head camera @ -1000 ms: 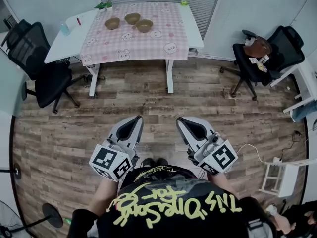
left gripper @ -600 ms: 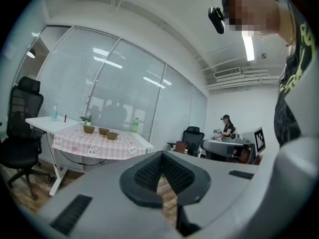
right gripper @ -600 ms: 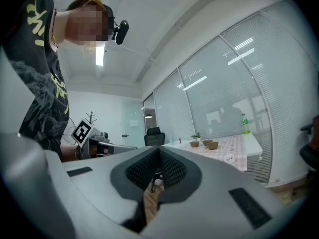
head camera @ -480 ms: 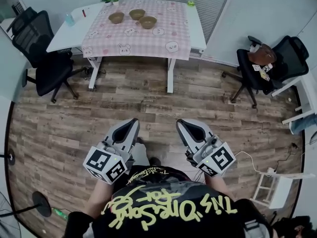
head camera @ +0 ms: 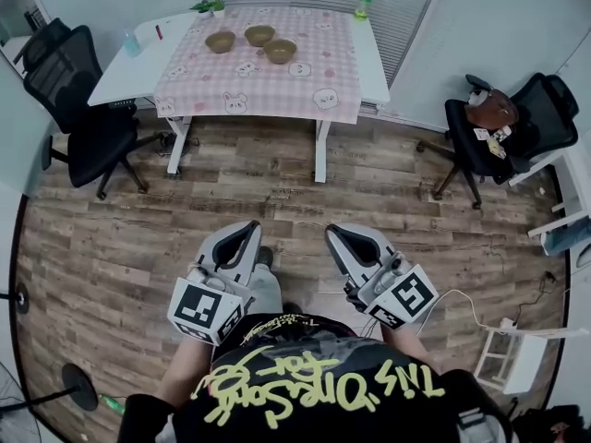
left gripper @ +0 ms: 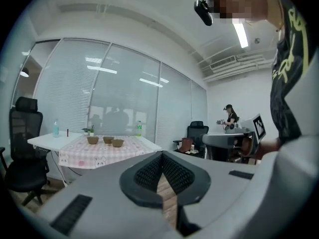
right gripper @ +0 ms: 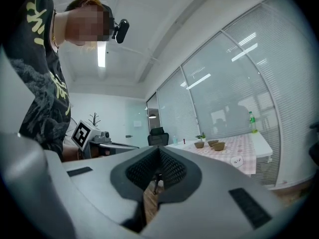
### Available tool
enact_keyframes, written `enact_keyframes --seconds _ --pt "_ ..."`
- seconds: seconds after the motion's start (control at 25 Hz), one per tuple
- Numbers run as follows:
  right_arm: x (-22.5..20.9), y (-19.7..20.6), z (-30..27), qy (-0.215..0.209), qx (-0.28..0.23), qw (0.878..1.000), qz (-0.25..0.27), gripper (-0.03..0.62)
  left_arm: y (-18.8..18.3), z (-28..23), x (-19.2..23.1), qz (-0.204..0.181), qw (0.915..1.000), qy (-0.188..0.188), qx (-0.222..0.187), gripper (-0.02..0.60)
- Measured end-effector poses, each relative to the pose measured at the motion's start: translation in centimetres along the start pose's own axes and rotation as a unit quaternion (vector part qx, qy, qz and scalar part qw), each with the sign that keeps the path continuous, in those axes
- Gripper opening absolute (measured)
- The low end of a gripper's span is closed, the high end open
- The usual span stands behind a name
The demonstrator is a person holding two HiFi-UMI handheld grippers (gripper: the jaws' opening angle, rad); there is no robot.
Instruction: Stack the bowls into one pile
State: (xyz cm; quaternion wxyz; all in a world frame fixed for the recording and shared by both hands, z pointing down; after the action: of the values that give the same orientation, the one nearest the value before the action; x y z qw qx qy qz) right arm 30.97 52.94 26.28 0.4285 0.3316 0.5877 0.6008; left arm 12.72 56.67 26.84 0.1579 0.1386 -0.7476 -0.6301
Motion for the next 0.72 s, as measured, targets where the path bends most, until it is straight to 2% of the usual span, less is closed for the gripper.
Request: enact_keyframes --seconds 0.08,0.2,0.36,0.48,0.56,0.72 --pt "-0.8 -0.1 -0.6 0.005 0.001 1.000 0.002 0.003 -0.1 -1.2 0.3 -0.006 0.9998 0.017 -0.001 -0.005" --pt "-2.2 -0.2 -1.9 0.015 0.000 1.000 0.005 0.003 -0.2 -2.6 1.6 0.008 0.9995 0.031 -0.002 -0.005" --pt "-3.8 -0.1 -4.4 0.021 -0.002 1.000 0.009 0.003 -0.6 -4.1 5.0 0.015 0.9997 0.018 -0.008 -0.005" --pt "-5.3 0.1 -6.5 0.025 0.002 1.000 0.012 0.003 -0.9 -5.7 7.3 -0.004 0.9999 0.005 -0.014 -0.005" --pt "-6.3 0.0 -8.0 0.028 0.005 1.000 0.007 0.003 -1.4 -6.9 8.6 -0.015 0.9997 0.011 -0.016 -0.005" --pt "-7.9 -0.3 -10.9 0.033 0.011 0.999 -0.013 0.003 -2.3 -9.3 11.1 -0.004 0.9994 0.024 -0.025 -0.005"
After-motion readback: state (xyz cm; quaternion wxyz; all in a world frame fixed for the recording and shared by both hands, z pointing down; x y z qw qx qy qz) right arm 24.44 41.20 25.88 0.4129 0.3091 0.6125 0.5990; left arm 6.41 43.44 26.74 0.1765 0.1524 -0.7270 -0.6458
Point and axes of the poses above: the fingertips, and each gripper's own axes: z backward along the fingers, x to its left, y out of its underside, the point moved 5 cm from there along z, backward along the fingers
